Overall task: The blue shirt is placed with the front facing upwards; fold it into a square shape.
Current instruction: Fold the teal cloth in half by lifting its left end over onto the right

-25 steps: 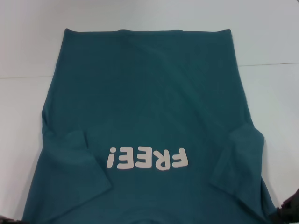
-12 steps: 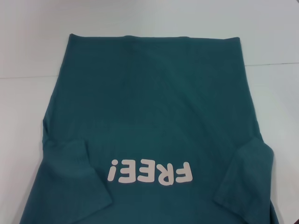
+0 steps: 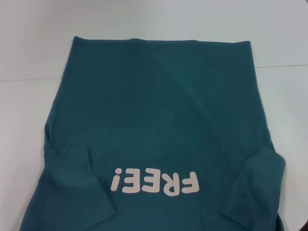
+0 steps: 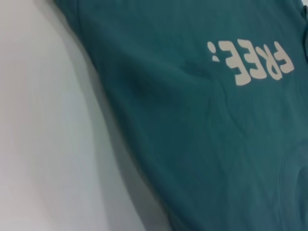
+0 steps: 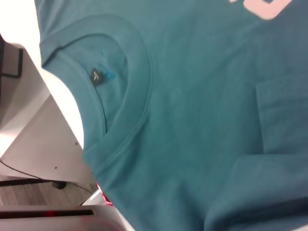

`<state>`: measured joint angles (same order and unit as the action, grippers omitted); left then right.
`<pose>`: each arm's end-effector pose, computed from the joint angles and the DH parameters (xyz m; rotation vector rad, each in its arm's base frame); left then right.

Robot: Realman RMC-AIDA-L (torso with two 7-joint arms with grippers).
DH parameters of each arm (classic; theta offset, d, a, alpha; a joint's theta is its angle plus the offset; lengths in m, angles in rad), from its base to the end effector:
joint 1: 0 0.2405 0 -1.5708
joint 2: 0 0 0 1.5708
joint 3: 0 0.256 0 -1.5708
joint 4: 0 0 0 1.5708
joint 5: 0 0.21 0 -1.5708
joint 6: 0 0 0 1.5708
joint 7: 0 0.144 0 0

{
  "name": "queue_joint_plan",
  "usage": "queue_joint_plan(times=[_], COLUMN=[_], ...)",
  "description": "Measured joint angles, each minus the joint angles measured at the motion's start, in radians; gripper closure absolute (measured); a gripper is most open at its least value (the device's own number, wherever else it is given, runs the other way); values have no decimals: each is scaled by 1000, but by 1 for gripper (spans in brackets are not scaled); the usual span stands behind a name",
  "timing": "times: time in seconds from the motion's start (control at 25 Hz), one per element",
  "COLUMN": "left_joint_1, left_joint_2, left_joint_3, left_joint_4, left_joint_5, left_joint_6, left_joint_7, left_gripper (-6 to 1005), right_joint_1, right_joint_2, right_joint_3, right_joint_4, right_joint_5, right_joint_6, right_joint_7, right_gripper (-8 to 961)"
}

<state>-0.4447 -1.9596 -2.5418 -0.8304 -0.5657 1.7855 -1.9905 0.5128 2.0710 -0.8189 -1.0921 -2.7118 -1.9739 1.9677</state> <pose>-0.3489 0.2679 0.0649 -2.5991 -1.5873 0.0416 0.2903 0.2744 0.0456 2.7876 -1.2022 0.4496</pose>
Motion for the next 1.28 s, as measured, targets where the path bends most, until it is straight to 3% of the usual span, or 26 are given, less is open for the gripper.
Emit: queue_joint_plan(times=[0.28,0.68,0.92,1.28], left_joint_1=[-10,-18,-49,-56], left_joint_2=[-2,-8,-20,-15], left_joint_3=[7,-16,-99,-145], left_joint_4=[3,6,7,8], left_joint_5=[1,-7,-15,-121], left_joint_6=[1,-21,-33,-36], left_joint_7=[2,33,41,33], left_gripper=[969,969,970,969], right_joint_1=[18,41,71,107], right_joint_2=[14,12,12,9], right_joint_3=[-20,3,52,142], right_joint_4=[6,3,7,12], right_joint_5=[-2,40,60,69], right_joint_6=[-5,9,26,41], right_joint_7=[-11,-6,-1,0], right_gripper=[917,918,918,918])
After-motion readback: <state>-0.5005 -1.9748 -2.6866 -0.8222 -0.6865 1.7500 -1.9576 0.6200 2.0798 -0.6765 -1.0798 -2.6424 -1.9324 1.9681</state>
